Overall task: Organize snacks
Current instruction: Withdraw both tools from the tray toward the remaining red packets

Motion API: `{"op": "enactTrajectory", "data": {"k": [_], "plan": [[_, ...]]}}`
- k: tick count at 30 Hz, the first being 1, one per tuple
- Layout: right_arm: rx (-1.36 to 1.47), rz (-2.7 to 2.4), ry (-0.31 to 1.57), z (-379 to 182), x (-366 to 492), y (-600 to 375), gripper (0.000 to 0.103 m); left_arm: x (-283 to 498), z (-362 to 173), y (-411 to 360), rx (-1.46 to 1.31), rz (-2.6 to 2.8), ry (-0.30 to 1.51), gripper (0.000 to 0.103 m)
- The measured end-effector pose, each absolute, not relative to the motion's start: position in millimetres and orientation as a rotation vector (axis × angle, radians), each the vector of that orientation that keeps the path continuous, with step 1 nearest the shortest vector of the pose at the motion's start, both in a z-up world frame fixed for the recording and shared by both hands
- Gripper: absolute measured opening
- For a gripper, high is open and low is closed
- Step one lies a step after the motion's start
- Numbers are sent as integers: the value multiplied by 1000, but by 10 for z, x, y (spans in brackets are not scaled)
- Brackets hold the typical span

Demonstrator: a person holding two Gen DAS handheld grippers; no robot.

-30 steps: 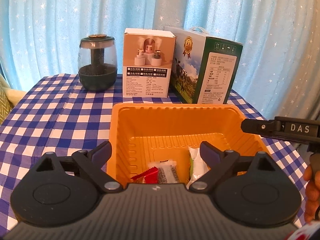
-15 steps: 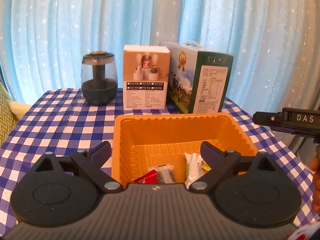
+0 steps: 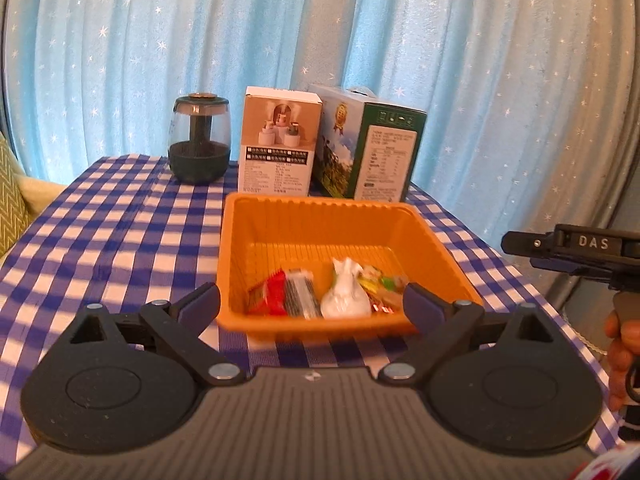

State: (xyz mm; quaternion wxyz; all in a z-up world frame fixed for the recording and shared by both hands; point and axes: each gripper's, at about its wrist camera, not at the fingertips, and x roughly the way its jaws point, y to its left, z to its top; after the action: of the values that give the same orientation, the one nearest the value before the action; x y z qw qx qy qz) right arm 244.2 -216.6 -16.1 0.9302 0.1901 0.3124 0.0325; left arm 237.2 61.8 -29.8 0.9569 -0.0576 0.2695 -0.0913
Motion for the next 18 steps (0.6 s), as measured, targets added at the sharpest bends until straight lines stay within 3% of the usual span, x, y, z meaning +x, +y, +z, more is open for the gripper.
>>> {"op": "enactTrajectory", "data": {"k": [18], "plan": [[322,76,768,-437,1438,-2096,62,1365,-687,470,-73,-252,634,97]]}}
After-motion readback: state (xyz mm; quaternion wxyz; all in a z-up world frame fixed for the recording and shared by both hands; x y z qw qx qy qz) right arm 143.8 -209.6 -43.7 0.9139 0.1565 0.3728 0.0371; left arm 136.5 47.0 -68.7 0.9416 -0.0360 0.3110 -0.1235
